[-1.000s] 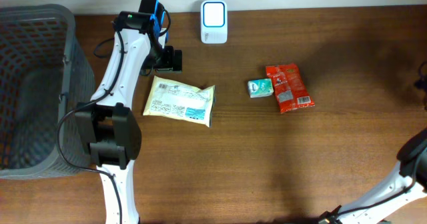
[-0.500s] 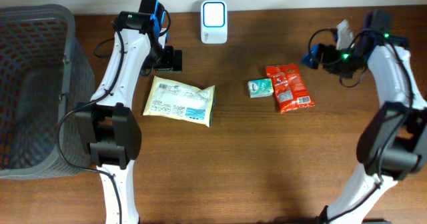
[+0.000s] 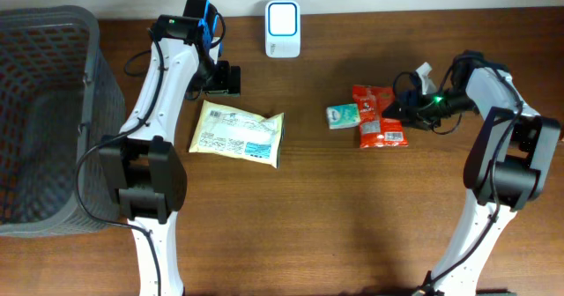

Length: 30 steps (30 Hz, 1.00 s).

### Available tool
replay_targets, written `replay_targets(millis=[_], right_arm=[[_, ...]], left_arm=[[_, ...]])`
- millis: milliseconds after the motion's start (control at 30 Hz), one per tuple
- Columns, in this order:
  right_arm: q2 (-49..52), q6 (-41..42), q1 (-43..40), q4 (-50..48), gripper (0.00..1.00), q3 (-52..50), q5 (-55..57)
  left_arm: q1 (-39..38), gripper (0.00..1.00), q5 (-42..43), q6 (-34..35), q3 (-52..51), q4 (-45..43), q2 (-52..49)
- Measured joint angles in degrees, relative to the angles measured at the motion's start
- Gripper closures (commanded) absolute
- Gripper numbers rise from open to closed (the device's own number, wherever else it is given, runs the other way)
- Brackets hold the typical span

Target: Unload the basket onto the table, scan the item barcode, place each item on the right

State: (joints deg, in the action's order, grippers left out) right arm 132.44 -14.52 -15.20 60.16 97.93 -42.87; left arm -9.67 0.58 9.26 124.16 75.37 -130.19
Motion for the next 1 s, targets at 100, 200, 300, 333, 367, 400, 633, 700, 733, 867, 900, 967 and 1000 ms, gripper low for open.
replay_targets(millis=[100, 200, 300, 333, 367, 400, 633, 700, 733, 867, 900, 967, 1000], right_arm=[[0.59, -1.07, 0.7, 0.04, 0.96, -0.09, -0.59], [0.55, -0.66, 0.74, -0.17, 0.96, -0.04, -0.94], [-1.01, 3.08, 1.09, -0.31, 0.96, 0.81, 4.92], [-2.49, 5.07, 1.42, -0.48, 0.96, 1.25, 8.98], [-4.57, 7.23, 1.79, -0.87, 0.96, 1.38, 13.99], [-6.75, 9.66, 2.19, -1.07, 0.96, 1.51, 18.75], [-17.68, 25.29, 16.28, 0.13, 0.96, 2.43, 65.33], [-16.61, 26.6, 20.9, -0.11, 0.96, 2.43, 70.12], [-15.58, 26.84, 22.8, -0.31, 0.96, 2.43, 71.58], [-7.13, 28.28, 28.06, -1.66, 0.96, 2.47, 73.94], [-4.81, 28.55, 29.0, -1.97, 0.96, 2.47, 74.1], [-2.97, 29.09, 30.16, -2.25, 0.96, 2.47, 74.07], [-2.84, 29.81, 30.51, -1.81, 0.95, 2.47, 73.92]], left_arm=[[0.0, 0.01, 0.0, 0.0, 0.0, 0.0, 0.0], [0.0, 0.01, 0.0, 0.0, 0.0, 0.0, 0.0], [0.0, 0.01, 0.0, 0.0, 0.0, 0.0, 0.0], [0.0, 0.01, 0.0, 0.0, 0.0, 0.0, 0.0], [0.0, 0.01, 0.0, 0.0, 0.0, 0.0, 0.0], [0.0, 0.01, 0.0, 0.0, 0.0, 0.0, 0.0], [-0.04, 0.01, 0.0, 0.0, 0.0, 0.0, 0.0], [-0.04, 0.01, 0.0, 0.0, 0.0, 0.0, 0.0], [-0.04, 0.01, 0.0, 0.0, 0.0, 0.0, 0.0], [-0.04, 0.01, 0.0, 0.0, 0.0, 0.0, 0.0], [-0.04, 0.01, 0.0, 0.0, 0.0, 0.0, 0.0], [-0.04, 0.01, 0.0, 0.0, 0.0, 0.0, 0.0], [-0.04, 0.01, 0.0, 0.0, 0.0, 0.0, 0.0]])
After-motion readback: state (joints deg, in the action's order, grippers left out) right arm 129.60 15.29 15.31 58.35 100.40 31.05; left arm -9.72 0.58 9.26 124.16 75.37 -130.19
